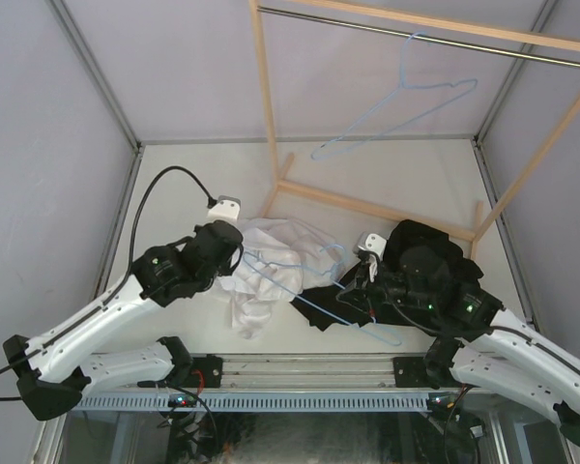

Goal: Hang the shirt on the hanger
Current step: Hang the shirt on the hanger.

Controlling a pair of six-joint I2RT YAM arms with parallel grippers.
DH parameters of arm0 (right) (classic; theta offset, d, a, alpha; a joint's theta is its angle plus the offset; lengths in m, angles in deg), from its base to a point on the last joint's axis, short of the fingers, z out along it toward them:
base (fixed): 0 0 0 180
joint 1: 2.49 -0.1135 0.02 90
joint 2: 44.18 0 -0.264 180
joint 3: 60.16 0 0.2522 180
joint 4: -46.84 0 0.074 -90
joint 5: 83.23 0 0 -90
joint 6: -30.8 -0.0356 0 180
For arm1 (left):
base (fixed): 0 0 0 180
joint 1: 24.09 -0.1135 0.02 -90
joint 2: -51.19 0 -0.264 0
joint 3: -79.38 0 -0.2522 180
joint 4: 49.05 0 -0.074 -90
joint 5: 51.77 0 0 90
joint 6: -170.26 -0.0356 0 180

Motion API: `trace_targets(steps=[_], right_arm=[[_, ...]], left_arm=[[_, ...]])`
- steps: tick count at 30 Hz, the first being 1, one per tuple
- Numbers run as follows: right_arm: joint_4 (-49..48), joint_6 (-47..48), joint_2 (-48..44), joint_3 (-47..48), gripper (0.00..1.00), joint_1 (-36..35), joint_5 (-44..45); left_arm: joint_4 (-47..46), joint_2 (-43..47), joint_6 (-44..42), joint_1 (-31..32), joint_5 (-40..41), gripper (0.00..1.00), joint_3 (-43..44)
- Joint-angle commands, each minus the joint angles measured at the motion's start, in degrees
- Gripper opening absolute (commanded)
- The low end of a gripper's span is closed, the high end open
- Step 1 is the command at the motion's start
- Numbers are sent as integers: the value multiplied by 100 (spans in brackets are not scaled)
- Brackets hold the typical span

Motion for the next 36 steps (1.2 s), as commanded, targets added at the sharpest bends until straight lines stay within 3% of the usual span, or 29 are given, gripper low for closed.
trace_targets(steps=[1, 9, 26, 32, 36], right_arm=[[-213, -25, 108, 170, 0, -77, 587], [-137, -1, 286, 396, 0, -189, 957], [-304, 525, 628, 1918, 0, -461, 1364], [-421, 603, 967, 2055, 0, -595, 675], [-428, 625, 1158, 2055, 0, -806, 668]], left_arm=[[153, 73, -293, -29, -31, 0, 510], [370, -2, -765, -29, -165, 0, 1279], [1479, -1526, -1618, 16, -504, 0, 4551], [1484, -1868, -1704, 202, -586, 0, 4730], [1373, -1987, -1693, 352, -680, 0, 4611]])
